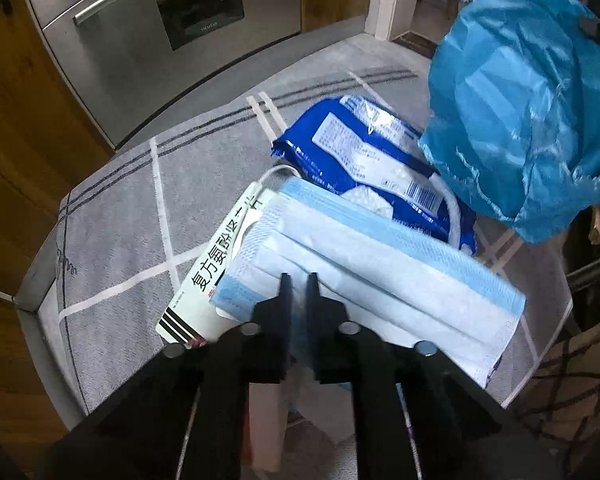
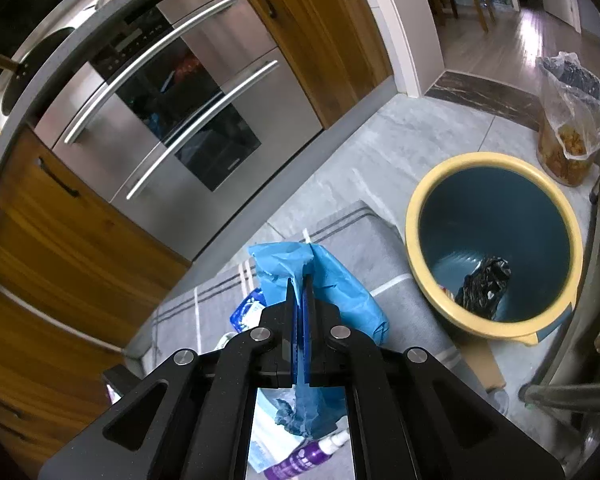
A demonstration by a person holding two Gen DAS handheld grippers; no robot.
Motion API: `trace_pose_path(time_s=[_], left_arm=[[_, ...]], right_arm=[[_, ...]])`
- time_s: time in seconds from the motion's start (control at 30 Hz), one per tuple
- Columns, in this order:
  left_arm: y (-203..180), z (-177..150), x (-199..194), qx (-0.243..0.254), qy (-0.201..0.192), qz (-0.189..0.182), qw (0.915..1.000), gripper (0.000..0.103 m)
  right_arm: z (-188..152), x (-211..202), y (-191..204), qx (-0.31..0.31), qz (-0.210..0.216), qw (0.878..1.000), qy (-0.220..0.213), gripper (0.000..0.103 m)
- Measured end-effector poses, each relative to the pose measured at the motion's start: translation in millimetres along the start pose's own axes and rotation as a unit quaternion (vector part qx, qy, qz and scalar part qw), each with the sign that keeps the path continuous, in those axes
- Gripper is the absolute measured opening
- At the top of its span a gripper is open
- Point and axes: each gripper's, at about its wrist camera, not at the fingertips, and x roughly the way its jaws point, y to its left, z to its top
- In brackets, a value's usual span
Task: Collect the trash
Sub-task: 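Grasp the blue face mask with the left tool while the right tool holds the blue bag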
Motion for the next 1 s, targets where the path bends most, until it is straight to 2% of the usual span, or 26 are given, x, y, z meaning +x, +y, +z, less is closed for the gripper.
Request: trace_pose_path(time_s=[0.3, 0.5, 0.77, 1.0], left_arm=[[-2, 16, -41, -0.010, -0.084, -0.015, 0.9963, 0.001], [-10, 30, -75, -0.006, -0.135, -0.028, 0.9904, 0.001], [-19, 44, -114, 0.015, -0.194, -0.026, 0.9805, 0.001], [-33, 55, -136, 0.036, -0.230, -0.029, 0.9720, 0.001]], right_arm=[[3, -7, 4, -0.004, 0.003, 1.000, -0.013, 0.003], [13, -31, 10, -0.024, 0.007, 0.998, -0.050, 0.003], [42, -72, -8, -0.013, 0.004, 0.993, -0.114, 0.003], [67, -84, -35, 0.001, -0.019, 0.990, -0.140, 0.003]])
